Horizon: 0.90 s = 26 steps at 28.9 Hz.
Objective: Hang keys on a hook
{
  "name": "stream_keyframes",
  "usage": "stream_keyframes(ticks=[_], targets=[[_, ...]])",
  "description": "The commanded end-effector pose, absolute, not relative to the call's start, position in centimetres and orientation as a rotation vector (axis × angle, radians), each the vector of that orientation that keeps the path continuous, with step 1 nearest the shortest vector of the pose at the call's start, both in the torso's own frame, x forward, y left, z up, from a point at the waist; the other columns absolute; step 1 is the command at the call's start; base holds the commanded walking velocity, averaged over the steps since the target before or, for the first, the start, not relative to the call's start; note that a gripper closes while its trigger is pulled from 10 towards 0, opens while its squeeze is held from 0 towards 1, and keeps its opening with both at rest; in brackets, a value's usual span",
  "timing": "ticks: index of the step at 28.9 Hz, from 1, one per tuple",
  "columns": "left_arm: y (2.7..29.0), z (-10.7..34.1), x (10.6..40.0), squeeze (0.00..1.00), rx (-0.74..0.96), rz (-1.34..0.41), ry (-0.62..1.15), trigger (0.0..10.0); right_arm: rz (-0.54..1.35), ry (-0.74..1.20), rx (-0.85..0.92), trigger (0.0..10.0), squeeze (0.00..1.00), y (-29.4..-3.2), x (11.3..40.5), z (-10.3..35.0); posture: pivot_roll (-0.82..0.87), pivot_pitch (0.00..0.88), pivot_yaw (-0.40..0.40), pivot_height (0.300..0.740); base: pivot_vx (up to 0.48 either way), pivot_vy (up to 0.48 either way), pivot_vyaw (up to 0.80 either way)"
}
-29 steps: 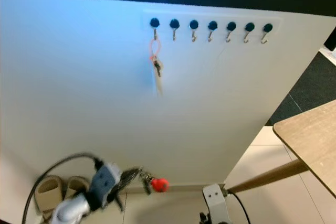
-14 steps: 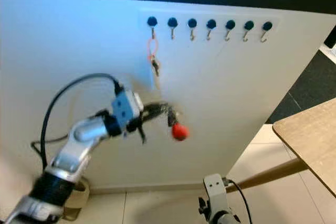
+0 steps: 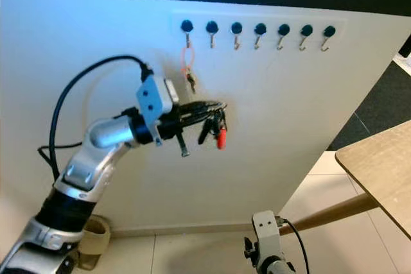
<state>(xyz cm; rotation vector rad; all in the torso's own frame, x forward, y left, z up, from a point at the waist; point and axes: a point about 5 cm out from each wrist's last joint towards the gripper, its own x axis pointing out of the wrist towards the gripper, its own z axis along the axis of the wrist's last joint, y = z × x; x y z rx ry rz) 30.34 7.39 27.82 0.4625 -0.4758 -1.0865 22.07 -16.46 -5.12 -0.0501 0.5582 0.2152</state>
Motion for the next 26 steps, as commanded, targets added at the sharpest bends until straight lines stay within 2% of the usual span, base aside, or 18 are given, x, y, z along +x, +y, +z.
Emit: stream_keyframes(ticks=[1,10,14,22,24,26], targets=[[7.1,29.2,30.5,0.0,0.492,-1.032,-0.506,10.0,0.22,0.488,-0.011,10.0,0.0,-16.3,22.7,-4.4,0.09,0.076,-0.049,0.74,0.0,0.0,0.0],[7.1,30.2,30.8,0.0,0.459,-0.979,-0.498,10.0,0.277,0.268,0.011,10.0,0.0,-15.5,24.7,-1.7,0.1,0.081,-0.05,0.74,0.0,0.0,0.0],[7.0,30.4,31.0,0.0,0.472,-0.95,-0.462,10.0,0.323,-0.046,0.062,10.0,0.0,-14.2,27.0,3.3,0.09,0.084,-0.048,0.74,0.0,0.0,0.0],[6.6,30.6,30.8,0.0,0.477,-0.973,-0.472,10.0,0.325,-0.234,0.074,10.0,0.0,-13.7,28.0,7.0,0.09,0.083,-0.05,0.74,0.0,0.0,0.0],[6.2,30.6,30.8,0.0,0.501,-0.979,-0.478,10.0,0.37,-0.372,0.062,10.0,0.0,-13.0,28.4,10.1,0.09,0.077,-0.048,0.74,0.0,0.0,0.0],[6.1,30.7,30.8,0.0,0.505,-0.978,-0.479,10.0,0.383,-0.393,0.058,10.0,0.0,-12.9,28.3,10.6,0.09,0.077,-0.048,0.74,0.0,0.0,0.0]])
